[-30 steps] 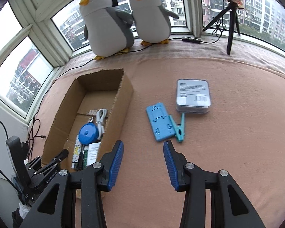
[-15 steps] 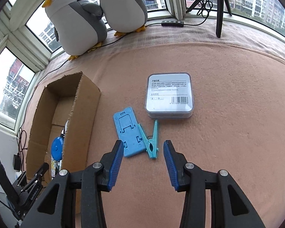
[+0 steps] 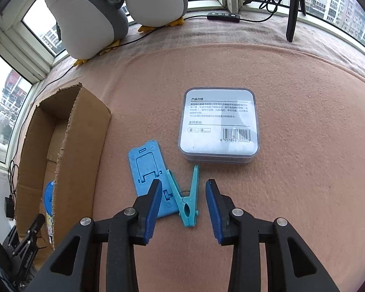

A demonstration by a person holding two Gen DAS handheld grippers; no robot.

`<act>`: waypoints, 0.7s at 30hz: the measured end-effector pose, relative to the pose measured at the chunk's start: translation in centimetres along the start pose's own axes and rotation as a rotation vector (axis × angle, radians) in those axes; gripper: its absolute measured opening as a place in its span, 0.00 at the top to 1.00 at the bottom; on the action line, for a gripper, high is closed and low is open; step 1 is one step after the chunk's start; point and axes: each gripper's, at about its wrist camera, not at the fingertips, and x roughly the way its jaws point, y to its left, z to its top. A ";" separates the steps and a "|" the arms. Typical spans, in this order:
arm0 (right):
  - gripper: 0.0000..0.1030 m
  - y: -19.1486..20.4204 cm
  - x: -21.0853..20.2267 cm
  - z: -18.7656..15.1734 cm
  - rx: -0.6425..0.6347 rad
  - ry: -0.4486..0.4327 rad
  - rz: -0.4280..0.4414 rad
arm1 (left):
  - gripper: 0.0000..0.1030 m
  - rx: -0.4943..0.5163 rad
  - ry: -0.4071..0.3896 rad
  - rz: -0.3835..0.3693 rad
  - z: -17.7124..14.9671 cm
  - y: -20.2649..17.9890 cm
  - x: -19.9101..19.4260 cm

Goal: Organize rigid objects
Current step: 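Move the right gripper to the blue clothespin and grasp it, then carry the clothespin into the box and release it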

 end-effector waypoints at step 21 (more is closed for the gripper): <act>0.79 -1.3 -0.4 -0.7 0.007 0.012 -0.030 | 0.64 0.001 -0.002 0.001 0.0 0.0 0.1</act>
